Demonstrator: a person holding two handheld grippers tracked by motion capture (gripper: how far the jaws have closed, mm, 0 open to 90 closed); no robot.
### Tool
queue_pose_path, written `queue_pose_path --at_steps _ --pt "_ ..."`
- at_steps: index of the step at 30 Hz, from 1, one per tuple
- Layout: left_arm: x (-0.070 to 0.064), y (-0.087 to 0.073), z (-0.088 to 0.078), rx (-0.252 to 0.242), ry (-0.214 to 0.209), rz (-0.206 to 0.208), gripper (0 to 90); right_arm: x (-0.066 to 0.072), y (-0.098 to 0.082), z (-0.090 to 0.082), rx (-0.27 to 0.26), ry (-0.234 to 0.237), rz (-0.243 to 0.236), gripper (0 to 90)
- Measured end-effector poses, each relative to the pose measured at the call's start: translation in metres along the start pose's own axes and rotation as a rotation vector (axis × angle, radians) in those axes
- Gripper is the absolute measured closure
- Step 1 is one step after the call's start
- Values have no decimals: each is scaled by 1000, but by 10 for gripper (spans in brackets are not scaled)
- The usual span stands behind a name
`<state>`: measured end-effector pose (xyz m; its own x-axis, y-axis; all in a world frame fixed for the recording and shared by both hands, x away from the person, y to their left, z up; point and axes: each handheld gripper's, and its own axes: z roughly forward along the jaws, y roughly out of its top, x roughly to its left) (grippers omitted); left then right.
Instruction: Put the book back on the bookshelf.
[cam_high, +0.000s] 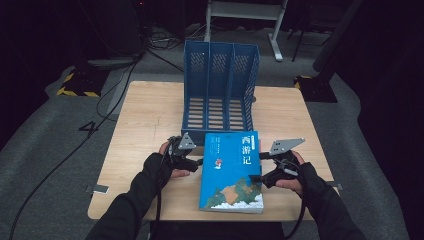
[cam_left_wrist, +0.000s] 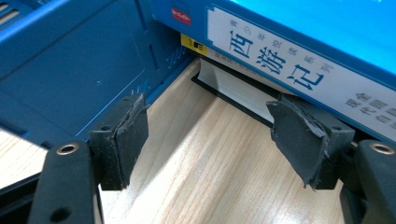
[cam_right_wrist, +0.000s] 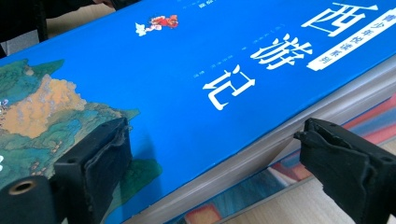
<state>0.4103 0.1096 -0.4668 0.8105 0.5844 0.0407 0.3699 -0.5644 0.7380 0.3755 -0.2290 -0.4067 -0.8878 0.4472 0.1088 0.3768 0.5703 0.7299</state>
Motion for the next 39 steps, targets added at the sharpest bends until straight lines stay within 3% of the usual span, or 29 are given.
queue_pose_path --at_steps 8,11,13,14,16,20,23,32,39 --pt "4 0 3 -19 22 -23 279 -11 5 7 -18 35 23 106" --pt "5 0 5 -30 31 -20 308 -14 10 8 -20 32 6 131" --pt "6 1 9 -31 39 -29 318 -17 13 7 -43 40 -4 272" --pt "6 1 11 -33 37 -34 325 -19 14 10 -72 79 20 337" --pt "6 2 14 -36 33 -38 365 -19 18 18 -70 99 9 379" --pt "6 2 15 -41 27 -33 393 -15 25 28 -100 151 -15 565" --pt "7 2 14 -55 28 -38 428 -15 24 28 -123 159 -27 585" --pt "8 7 4 -113 -30 -82 495 -8 16 19 -227 132 -83 624" --pt "12 24 -7 -180 -72 -132 548 1 17 5 -298 110 -127 630"
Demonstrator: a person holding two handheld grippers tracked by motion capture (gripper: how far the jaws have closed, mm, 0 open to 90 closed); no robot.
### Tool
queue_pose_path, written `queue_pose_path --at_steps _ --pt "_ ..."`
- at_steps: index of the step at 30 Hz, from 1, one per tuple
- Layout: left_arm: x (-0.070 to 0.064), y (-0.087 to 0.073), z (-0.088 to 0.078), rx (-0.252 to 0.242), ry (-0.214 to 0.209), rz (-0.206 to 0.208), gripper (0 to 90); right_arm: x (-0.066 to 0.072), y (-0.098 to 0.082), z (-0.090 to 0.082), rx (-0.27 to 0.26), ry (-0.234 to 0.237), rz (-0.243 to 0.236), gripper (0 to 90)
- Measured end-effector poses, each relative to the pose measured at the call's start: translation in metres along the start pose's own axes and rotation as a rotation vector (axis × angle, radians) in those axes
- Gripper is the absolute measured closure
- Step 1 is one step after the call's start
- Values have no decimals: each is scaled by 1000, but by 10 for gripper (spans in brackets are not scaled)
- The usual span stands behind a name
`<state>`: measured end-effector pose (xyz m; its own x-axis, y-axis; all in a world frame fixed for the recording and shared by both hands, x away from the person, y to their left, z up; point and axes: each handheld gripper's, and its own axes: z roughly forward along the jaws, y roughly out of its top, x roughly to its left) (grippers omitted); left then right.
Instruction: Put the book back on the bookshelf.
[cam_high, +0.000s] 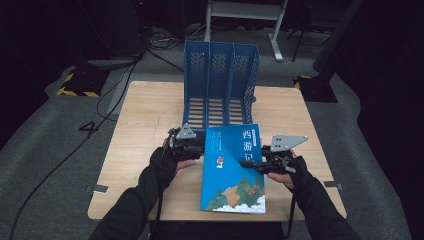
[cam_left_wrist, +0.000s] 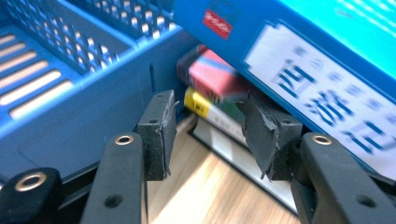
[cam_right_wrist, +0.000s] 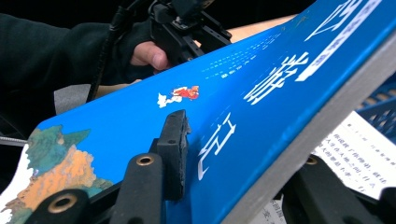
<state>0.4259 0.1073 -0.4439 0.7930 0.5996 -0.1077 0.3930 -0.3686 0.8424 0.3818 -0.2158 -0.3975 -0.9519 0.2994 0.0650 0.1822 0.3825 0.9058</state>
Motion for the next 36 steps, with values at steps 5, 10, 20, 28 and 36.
queue_pose_path --at_steps 5,10,20,28,36 --pt "-2 14 -7 -35 -45 -11 700 7 8 -10 -24 -32 -30 658" --pt "-2 30 -11 -38 -87 -11 849 8 17 -15 -32 -69 -42 678" --pt "5 54 -15 -91 -144 6 898 2 30 -21 -63 -113 -84 722" --pt "9 77 -27 -132 -148 48 899 0 42 -24 -104 -159 -114 762" --pt "4 98 -42 -144 -124 97 899 7 45 -25 -132 -236 -167 785"
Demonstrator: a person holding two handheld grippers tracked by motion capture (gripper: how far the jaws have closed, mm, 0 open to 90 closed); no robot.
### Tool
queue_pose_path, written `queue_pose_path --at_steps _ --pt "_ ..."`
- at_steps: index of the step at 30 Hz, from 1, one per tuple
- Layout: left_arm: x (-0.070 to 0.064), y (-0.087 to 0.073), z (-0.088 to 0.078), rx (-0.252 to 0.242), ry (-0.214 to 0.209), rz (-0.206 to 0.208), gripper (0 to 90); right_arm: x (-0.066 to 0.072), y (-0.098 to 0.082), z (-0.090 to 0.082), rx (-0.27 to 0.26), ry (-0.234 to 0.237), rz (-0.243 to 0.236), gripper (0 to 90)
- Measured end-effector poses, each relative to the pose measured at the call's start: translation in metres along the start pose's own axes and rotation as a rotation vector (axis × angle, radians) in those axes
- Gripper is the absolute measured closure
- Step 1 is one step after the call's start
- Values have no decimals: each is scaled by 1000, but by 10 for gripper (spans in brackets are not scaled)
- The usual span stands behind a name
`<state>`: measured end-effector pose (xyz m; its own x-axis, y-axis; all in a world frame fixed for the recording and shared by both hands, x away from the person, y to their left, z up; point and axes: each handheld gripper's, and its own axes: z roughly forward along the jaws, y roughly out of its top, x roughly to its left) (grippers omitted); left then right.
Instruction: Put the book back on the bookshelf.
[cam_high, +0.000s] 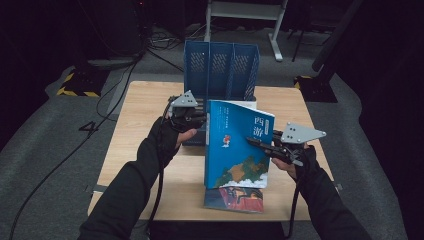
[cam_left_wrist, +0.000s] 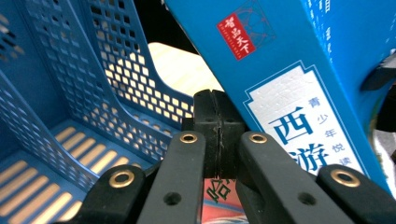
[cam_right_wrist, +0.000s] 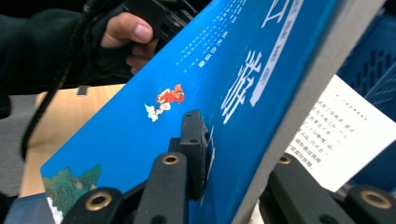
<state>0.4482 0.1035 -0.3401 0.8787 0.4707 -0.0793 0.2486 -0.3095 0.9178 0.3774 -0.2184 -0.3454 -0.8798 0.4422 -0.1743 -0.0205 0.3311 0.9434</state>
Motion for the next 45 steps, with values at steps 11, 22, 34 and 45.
queue_pose_path --at_steps 11,22,34,45 --pt "-15 13 -16 -7 78 73 900 8 0 6 -77 -90 -25 809" --pt "-45 5 -29 -55 123 151 898 29 -4 -5 -96 -110 -113 805" --pt "-76 3 -37 -129 80 183 889 49 -10 -23 -119 -130 -149 783" --pt "-90 -2 -50 -151 111 187 729 59 -10 -31 -109 -85 -167 776"
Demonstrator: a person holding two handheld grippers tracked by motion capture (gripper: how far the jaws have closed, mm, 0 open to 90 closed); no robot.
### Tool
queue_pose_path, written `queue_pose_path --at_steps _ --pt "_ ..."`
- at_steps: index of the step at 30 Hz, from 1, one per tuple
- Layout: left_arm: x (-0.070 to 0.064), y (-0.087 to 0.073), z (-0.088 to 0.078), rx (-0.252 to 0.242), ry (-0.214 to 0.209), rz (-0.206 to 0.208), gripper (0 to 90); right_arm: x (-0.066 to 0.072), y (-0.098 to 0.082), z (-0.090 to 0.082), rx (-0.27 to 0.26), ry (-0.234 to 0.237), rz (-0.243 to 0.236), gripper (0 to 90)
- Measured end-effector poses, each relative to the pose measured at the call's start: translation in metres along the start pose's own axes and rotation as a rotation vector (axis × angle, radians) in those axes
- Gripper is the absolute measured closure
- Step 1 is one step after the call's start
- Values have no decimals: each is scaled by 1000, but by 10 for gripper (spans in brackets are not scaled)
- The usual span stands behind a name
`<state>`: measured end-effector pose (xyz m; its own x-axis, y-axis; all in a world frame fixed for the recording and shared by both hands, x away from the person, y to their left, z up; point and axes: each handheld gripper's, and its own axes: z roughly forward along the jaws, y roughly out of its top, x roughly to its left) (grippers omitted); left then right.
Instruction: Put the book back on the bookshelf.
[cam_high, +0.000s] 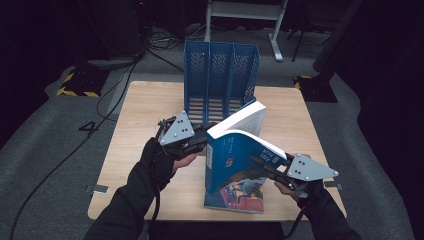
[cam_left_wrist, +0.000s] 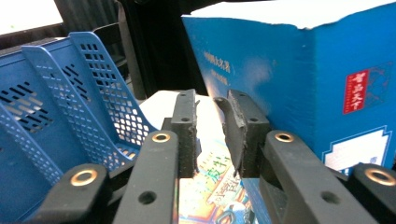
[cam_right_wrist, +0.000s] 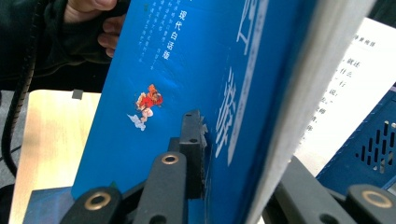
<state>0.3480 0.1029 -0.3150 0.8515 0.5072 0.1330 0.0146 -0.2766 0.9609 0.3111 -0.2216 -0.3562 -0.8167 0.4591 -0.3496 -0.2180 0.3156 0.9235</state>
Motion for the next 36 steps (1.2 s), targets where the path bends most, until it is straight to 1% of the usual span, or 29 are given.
queue_pose_path --at_steps 1,2,3,5,7,8,9,10,12,13,15,17,18,19,21,22,23,24,26,27,28,30,31,32,33,34,36 --pt "0 0 -3 4 19 -7 645 1 0 -1 3 1 -3 777" --pt "0 -1 -5 7 14 -10 631 2 0 -1 3 5 -4 778" --pt "-1 -1 -6 13 20 -9 625 2 0 -1 2 7 -6 779" --pt "-5 -3 -10 29 54 11 579 3 0 -2 -1 10 -10 783" --pt "-5 -4 -11 34 58 11 545 3 0 -2 -2 13 -5 784" --pt "-6 -6 -13 36 68 8 545 3 0 -3 -3 15 -4 785" --pt "-6 -7 -15 41 79 3 510 4 0 -3 -4 16 -8 787" --pt "-6 -8 -16 41 82 -4 485 4 0 -4 -4 16 -9 790" --pt "-7 -12 -20 55 91 -8 465 6 1 -5 2 16 -24 796" --pt "-7 -12 -20 55 91 -8 450 6 1 -5 2 16 -24 796" --pt "-8 -16 -25 70 89 -17 438 6 1 -6 3 20 -23 800" --pt "-9 -21 -31 81 84 -18 387 5 1 -6 1 25 -20 802" --pt "-10 -23 -33 92 88 -14 395 5 1 -6 0 27 -23 804" --pt "-11 -25 -34 107 93 -8 381 5 1 -6 1 29 -24 804" --pt "-12 -30 -38 130 73 -6 333 5 0 -6 1 29 -24 804" --pt "-14 -32 -39 150 74 -2 303 5 0 -6 4 28 -24 805" --pt "-15 -34 -40 163 77 0 298 5 0 -5 3 26 -24 806" --pt "-15 -34 -40 163 77 0 295 5 0 -5 3 26 -24 806" --pt "-17 -39 -42 166 42 -27 289 5 0 -5 3 25 -26 809" --pt "-18 -41 -41 178 27 -34 286 6 1 -5 3 22 -29 809" --pt "-21 -44 -40 190 9 -31 280 6 1 -5 3 22 -29 809" --pt "-26 -47 -35 215 -12 -31 274 6 0 -5 0 23 -27 810" --pt "-28 -48 -32 223 -33 -36 274 6 0 -5 -1 25 -26 810" --pt "-30 -50 -28 227 -60 -52 278 6 0 -6 -2 26 -26 810" --pt "-32 -52 -23 233 -78 -54 281 6 0 -6 -2 26 -29 810" --pt "-35 -53 -18 243 -84 -50 282 6 0 -6 -2 27 -28 810" --pt "-39 -56 -8 242 -104 -55 285 7 0 -6 0 24 -32 809"
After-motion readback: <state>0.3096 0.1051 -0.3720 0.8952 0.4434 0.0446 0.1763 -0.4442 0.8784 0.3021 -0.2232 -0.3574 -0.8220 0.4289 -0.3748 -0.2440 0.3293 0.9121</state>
